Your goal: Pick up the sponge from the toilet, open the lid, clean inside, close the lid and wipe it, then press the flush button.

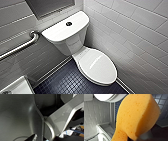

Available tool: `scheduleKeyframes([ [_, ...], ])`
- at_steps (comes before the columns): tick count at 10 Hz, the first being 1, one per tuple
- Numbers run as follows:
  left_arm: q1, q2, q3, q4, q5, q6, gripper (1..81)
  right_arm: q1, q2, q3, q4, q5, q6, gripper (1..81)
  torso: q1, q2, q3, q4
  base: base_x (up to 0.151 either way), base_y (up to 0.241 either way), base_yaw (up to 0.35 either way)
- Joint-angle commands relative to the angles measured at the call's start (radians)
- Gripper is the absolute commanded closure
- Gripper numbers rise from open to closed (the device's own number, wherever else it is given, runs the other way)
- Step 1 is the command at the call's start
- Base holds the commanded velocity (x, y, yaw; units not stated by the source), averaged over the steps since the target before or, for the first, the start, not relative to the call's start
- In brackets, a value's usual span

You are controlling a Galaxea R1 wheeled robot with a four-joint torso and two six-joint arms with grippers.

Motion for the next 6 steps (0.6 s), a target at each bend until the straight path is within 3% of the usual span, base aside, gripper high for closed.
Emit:
scheduleKeyframes([
  [1, 0.023, 0.002, 0.02, -0.002, 0.115, 0.007, 1.0, 0.198, -0.027, 0.093, 0.002, -0.166, -0.017, 81.1, 0.0, 0.0, 0.0, 0.0, 0.0, 0.0, 0.0],
  [6, 0.021, 0.003, 0.021, -0.004, 0.115, 0.007, 1.0, 0.55, -0.015, 0.096, 0.138, -0.392, -0.011, 81.1, 0.0, 0.0, 0.0, 0.0, 0.0, 0.0, 0.0],
])
